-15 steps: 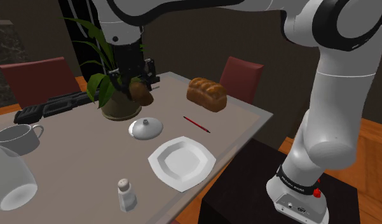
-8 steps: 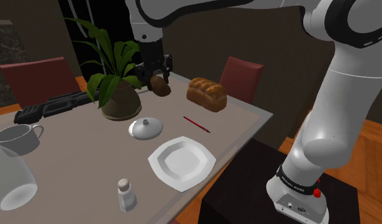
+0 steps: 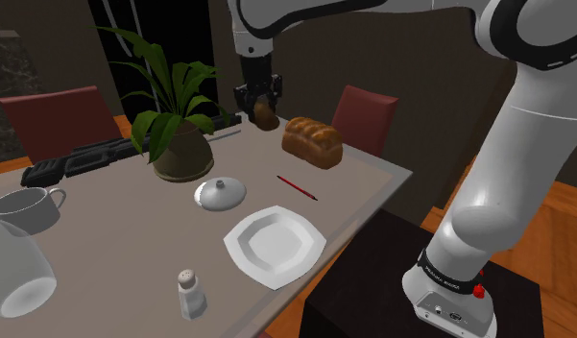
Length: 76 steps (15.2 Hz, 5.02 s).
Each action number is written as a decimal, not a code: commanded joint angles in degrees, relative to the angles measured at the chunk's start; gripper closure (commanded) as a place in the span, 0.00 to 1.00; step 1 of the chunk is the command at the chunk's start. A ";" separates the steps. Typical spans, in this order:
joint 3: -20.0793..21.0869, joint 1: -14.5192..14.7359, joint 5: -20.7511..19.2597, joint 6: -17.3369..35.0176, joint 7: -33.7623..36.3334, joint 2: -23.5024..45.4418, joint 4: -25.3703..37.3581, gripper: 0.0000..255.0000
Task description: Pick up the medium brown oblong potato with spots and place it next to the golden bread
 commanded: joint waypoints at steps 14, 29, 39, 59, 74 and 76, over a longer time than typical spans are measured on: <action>-9.32 -10.11 -0.48 2.72 -19.27 3.43 3.63 1.00; -15.97 -20.11 0.63 -0.77 -36.82 19.96 26.18 1.00; -17.41 -24.50 1.71 -3.18 -42.90 31.48 40.92 1.00; -17.43 -24.66 1.21 12.89 -40.95 30.22 23.48 1.00; -17.58 -24.70 0.71 22.52 -39.66 33.42 16.98 1.00; -17.60 -24.71 0.67 23.27 -39.55 33.79 16.60 1.00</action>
